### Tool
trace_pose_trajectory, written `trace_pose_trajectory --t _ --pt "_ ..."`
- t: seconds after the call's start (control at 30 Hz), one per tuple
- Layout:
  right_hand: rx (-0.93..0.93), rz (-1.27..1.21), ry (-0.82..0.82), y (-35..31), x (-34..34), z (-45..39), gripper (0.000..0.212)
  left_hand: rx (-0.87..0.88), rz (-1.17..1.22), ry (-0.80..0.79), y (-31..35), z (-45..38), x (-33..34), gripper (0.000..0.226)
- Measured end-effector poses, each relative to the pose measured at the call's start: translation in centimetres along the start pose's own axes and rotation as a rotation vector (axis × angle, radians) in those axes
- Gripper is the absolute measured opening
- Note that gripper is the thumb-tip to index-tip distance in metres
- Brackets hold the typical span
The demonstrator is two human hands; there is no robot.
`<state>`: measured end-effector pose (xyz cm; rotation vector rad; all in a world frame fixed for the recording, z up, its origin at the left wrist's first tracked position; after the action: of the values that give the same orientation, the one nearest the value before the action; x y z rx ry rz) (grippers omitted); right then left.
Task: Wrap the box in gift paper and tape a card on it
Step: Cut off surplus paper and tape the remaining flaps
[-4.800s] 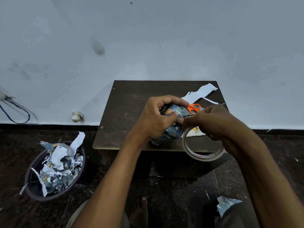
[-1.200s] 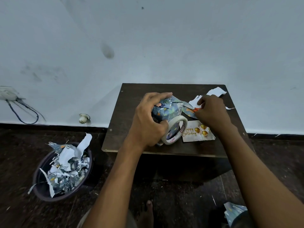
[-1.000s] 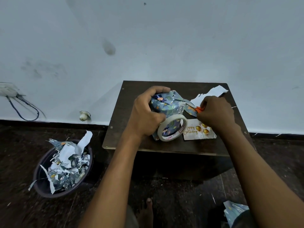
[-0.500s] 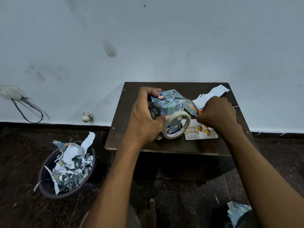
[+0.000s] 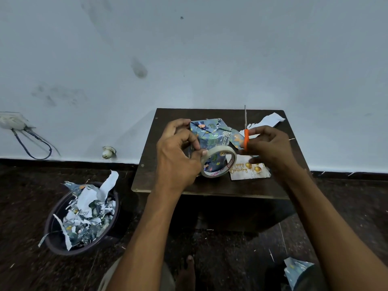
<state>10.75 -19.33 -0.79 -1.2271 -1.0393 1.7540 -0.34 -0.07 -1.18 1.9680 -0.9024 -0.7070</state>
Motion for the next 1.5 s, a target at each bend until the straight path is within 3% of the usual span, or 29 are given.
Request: trace_pose_trajectory --t 0.13,0.33,0.47,0.63,0.77,1.07,1.17,1.37,1.5 --pt "0.107 -0.261 -0.012 -0.3 2.1 1.1 0.027 -0.015 -0.047 0.032 0.3 0.5 0.3 0.022" --pt "0.069 -0.236 0.18 0.7 3.5 2.9 0.021 -0.052 -0.296 0.116 1.4 1.1 0.7 0.02" --pt "-0.029 -0.153 0.262 0.8 3.8 5.1 0.017 -0.118 -0.211 0.131 1.5 1.3 1.0 0.016" --pt "-0.113 -0.12 0.243 0.2 4.6 7.2 0.02 -0.231 -0.101 0.129 2.0 1.7 1.0 0.024" --pt "-0.135 -0.225 0.181 -0.8 5.4 8.0 0.018 -0.329 -0.045 0.091 2.1 2.0 1.0 0.031" --pt "-0.134 -0.334 -0.049 -1.0 5.9 7.2 0.022 -0.414 -0.017 0.091 1.9 1.8 0.8 0.02" --pt "-0.216 -0.18 -0.06 -1.6 3.9 6.7 0.024 -0.423 -0.012 0.096 1.8 1.8 0.5 0.022" --pt "-0.253 0.152 -0.383 -2.5 -0.4 5.9 0.025 -0.437 0.064 0.077 1.2 1.3 -0.5 0.032" --pt "-0.246 0.285 -0.47 -2.7 -0.7 6.2 0.024 -0.449 0.071 0.028 0.7 1.0 -0.7 0.029"
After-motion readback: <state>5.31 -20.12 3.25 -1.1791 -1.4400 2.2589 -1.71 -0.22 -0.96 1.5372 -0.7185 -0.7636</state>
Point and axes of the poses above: each hand's wrist, its own z-axis away from the middle knuckle, its own x-axis out of the palm, y = z × x, the point moved 1 cm from there along -z, towards the middle knuckle, and after that the axes turned 14 degrees about z, right-handed, at the moved point
